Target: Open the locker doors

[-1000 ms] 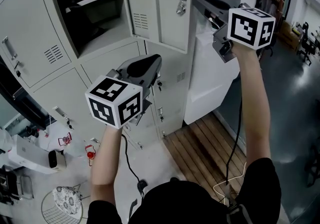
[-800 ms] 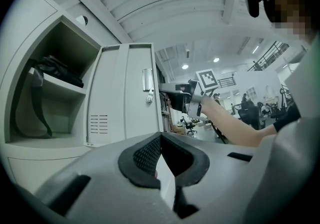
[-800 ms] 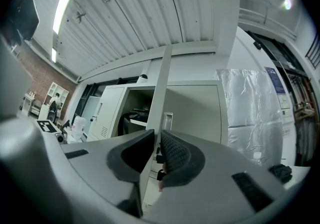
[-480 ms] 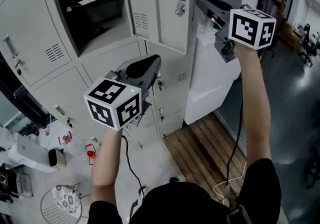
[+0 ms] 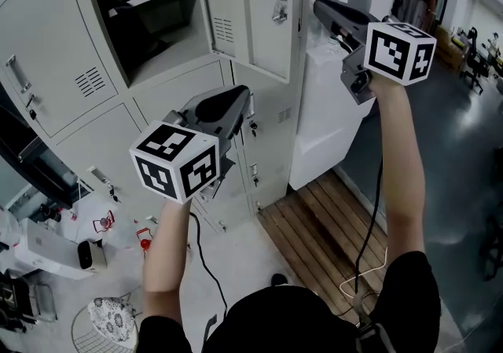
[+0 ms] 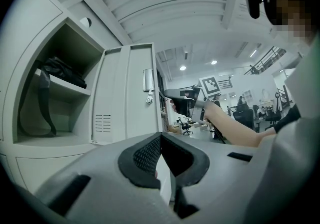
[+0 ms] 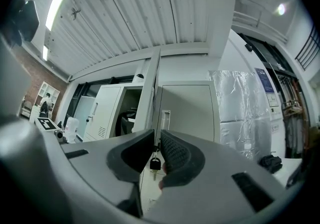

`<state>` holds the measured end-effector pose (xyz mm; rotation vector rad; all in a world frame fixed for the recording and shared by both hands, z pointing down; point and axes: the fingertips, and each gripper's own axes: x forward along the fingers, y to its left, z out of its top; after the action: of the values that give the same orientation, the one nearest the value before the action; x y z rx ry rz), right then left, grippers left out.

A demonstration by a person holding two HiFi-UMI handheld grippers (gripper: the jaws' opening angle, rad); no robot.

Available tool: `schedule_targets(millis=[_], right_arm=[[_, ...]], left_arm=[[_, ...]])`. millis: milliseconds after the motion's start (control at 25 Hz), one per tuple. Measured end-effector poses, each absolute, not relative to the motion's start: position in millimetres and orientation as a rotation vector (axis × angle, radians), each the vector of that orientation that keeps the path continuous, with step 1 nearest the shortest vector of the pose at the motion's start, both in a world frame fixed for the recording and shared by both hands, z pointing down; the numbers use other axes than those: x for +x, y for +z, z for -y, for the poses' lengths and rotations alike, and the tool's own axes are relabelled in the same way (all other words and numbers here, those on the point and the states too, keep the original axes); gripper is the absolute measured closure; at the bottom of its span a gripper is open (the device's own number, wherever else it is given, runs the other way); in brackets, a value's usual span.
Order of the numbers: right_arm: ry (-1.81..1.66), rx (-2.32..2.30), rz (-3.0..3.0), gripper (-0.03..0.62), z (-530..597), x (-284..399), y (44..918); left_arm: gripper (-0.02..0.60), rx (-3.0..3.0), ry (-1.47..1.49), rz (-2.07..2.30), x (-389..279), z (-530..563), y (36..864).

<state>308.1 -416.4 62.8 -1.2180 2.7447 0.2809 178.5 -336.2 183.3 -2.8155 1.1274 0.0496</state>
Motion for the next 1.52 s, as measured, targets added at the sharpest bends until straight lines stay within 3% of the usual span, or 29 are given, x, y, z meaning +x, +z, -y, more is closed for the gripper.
schedule_targets(millis=[840, 1520], right_arm=[[0.299, -1.376, -2.714, 0.588, 285.4, 256.8, 94.2], [0.353, -1.253, -2.791, 0.589, 190.2, 154.3, 140.3]], left_arm=[[0.563, -2.895, 0.128, -0.992, 117.9, 245.5, 185.3], [0.563, -2.762, 0.127, -1.104, 35.1, 174.1, 195.0]])
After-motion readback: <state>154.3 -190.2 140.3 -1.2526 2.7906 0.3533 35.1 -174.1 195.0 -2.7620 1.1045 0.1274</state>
